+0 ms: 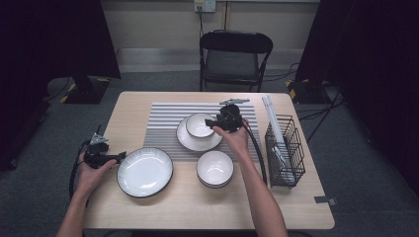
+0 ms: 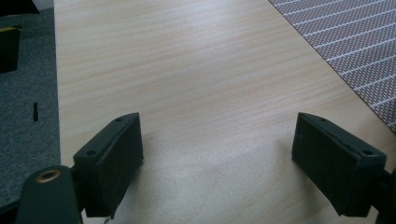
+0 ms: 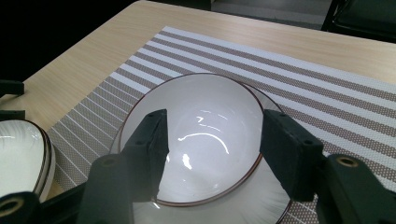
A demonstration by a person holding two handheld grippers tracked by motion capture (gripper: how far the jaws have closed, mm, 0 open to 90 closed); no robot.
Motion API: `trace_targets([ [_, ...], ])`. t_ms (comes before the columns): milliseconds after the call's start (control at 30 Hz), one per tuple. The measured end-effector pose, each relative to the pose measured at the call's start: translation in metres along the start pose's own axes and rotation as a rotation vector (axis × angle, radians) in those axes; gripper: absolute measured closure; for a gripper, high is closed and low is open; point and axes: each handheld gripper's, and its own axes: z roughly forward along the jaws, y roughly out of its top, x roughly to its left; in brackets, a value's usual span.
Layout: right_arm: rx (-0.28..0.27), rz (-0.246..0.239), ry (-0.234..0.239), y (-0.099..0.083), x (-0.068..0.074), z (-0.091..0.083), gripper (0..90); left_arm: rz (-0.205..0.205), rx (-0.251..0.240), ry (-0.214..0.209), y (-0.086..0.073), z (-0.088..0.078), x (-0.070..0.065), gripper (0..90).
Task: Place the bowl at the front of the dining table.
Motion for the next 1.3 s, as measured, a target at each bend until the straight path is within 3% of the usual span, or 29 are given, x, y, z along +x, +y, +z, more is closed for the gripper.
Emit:
trace_targets([
  [400, 0.0, -0.031, 0.01, -0.005, 0.012, -0.009, 42.4, 0.003, 0.002, 0.001, 0.0, 0.0, 0.0, 16.0],
  [767, -0.016, 0.02, 0.055, -0.013, 0.013, -0.024, 42.9, 0.003, 0.003, 0.001, 0.0, 0.0, 0.0, 16.1],
  [1033, 0.002, -0.009, 0.042, -0.024, 0.019, -0.035, 42.6, 0.003, 0.003, 0.001, 0.0, 0.0, 0.0, 16.0],
  [1300, -0.032, -0.003, 0.007, -0.03, 0.018, -0.051, 42.8, 0.002, 0.003, 0.001, 0.0, 0.0, 0.0, 16.1],
])
